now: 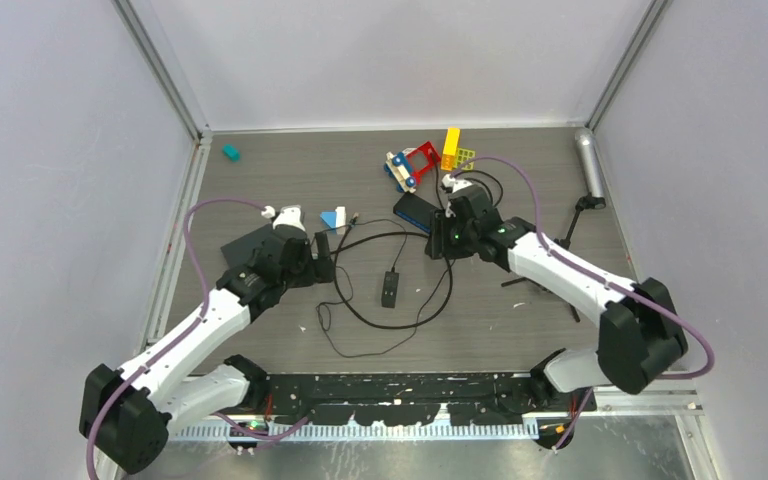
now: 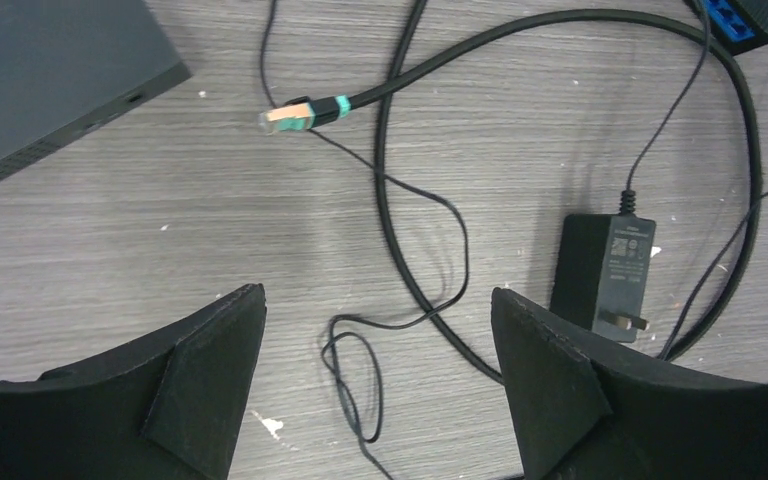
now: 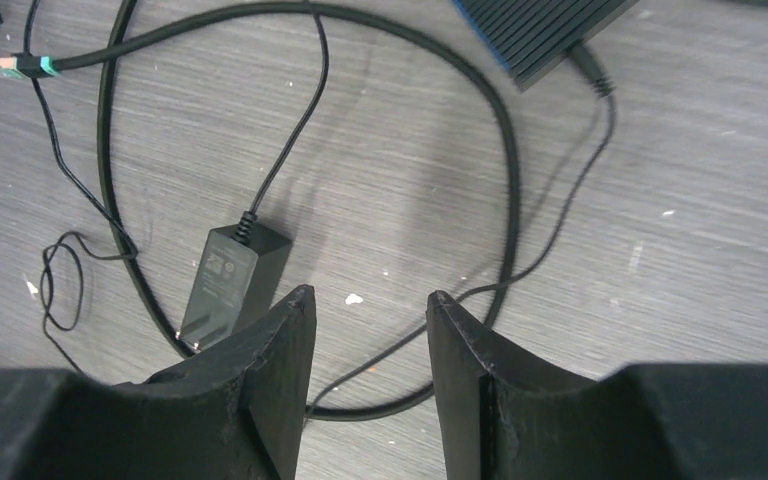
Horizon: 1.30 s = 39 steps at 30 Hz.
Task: Insert the plug into the switch port
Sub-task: Pick up the connector from the center of the board.
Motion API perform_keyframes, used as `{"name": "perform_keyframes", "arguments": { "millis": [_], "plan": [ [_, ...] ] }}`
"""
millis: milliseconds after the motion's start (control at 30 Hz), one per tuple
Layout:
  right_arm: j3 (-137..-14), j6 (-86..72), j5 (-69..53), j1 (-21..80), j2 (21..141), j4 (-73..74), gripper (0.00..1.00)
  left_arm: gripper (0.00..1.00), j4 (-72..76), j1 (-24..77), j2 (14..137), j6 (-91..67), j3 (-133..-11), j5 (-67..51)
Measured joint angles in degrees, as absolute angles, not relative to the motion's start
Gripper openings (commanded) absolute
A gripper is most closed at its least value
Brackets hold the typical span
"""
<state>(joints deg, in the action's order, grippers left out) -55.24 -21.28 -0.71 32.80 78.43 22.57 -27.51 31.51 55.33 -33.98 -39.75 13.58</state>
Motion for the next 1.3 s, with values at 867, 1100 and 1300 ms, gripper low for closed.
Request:
{"name": "perform_keyframes", "arguments": {
  "millis": [867, 1100, 1300],
  "plan": [
    [-55.40, -28.27, 5.63, 40.42, 81.91, 19.38, 0.54, 0.72, -16.64, 31.14, 67.02, -36.21, -40.07, 22.52],
    [-65.84, -26.06, 11.77, 36.10, 88.97, 20.80, 0.55, 0.75, -16.78, 28.73, 66.98, -38.28, -39.79, 22.20],
    [-78.37, -24.75, 13.13, 29.39, 105.03, 20.43, 0.32, 0.77, -18.76, 27.94, 60.42, -38.63, -37.80, 21.93]
  ]
}}
